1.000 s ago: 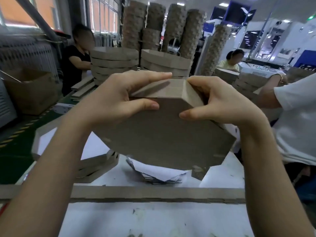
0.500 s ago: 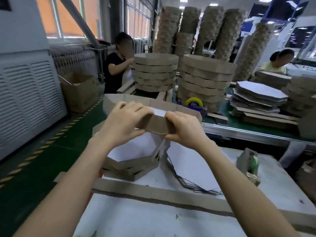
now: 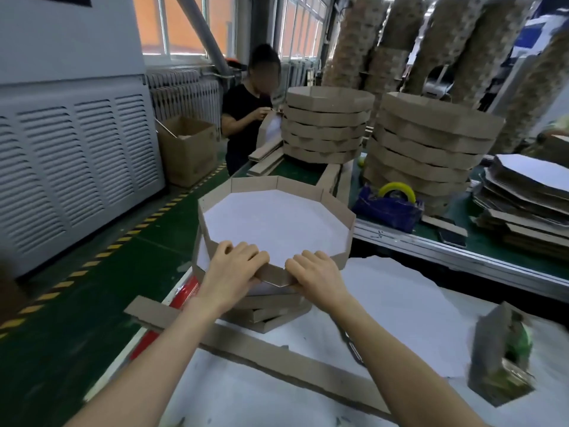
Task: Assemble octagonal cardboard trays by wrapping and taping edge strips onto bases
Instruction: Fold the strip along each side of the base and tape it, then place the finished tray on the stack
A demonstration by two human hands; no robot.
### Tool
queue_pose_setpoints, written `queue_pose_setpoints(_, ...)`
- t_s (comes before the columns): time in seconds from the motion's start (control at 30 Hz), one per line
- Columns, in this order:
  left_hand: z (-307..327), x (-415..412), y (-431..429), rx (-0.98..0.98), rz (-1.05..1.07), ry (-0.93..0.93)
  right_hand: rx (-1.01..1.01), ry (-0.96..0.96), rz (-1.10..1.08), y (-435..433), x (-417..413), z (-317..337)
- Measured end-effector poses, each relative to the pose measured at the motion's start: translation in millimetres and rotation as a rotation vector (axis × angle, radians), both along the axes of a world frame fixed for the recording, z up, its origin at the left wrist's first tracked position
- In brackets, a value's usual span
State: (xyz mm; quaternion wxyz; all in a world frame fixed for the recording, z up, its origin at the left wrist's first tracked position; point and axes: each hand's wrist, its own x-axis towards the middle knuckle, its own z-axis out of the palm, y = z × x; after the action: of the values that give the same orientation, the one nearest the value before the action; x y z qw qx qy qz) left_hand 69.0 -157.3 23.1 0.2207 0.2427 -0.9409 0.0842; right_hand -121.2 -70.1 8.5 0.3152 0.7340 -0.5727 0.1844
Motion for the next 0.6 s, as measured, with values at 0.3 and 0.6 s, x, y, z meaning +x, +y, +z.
queue_pose_setpoints(0.3,-31.6,-6.1,-13.4,0.073,0.094,-0.138,0.008,-0.007,0.012,-22.7,-3.2,-35.0)
queue_pose_setpoints(0.6,-51.0,-16.1,-19.4,0.156,0.114,-0.166,0.161,-0.019,0.034,-30.3,-13.5,-51.4)
